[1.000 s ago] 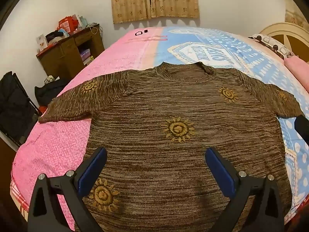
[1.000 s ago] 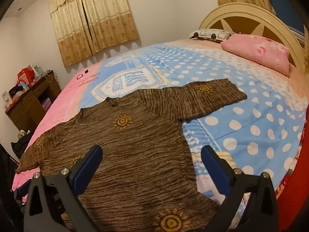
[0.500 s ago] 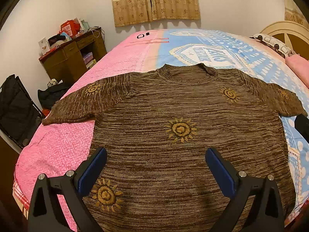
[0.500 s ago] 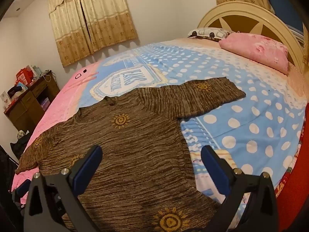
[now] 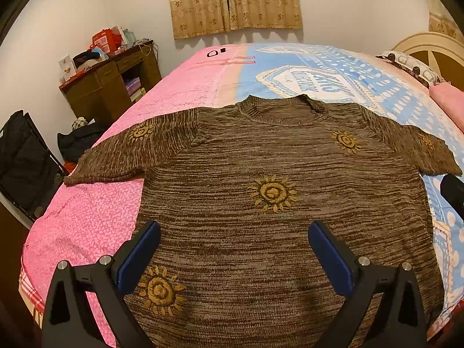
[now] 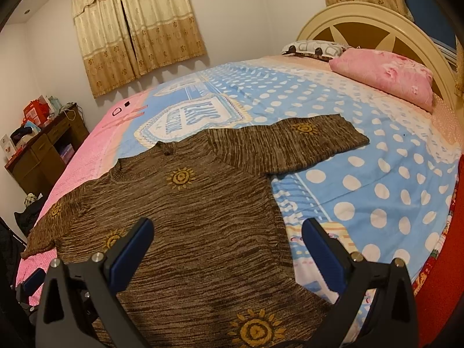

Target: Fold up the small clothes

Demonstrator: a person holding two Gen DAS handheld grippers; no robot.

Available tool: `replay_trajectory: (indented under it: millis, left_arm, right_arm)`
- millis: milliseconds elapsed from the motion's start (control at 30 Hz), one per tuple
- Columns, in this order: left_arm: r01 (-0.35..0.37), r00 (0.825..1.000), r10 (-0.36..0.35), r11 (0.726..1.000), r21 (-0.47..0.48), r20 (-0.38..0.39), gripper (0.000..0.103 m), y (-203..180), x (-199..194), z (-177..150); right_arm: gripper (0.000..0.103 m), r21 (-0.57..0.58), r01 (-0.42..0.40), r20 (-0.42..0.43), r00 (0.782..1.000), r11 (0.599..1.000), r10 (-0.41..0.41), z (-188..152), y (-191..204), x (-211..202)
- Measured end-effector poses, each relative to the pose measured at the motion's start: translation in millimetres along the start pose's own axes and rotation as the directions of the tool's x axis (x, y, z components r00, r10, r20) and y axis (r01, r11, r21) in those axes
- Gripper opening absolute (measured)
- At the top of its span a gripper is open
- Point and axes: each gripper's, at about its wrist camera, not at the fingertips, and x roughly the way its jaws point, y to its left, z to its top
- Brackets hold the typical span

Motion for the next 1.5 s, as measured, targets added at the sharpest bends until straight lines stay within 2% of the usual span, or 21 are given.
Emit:
replay_trajectory:
  millis: [1500]
  left_arm:
    - [-0.001, 1.000, 0.001, 1.000, 0.003, 0.001, 0.102, -1.2, -2.2, -1.3]
  right_arm:
    - [0.103, 0.014, 0.000, -0.024, 1.000, 1.000, 0.001, -4.6, -3.9, 3.0]
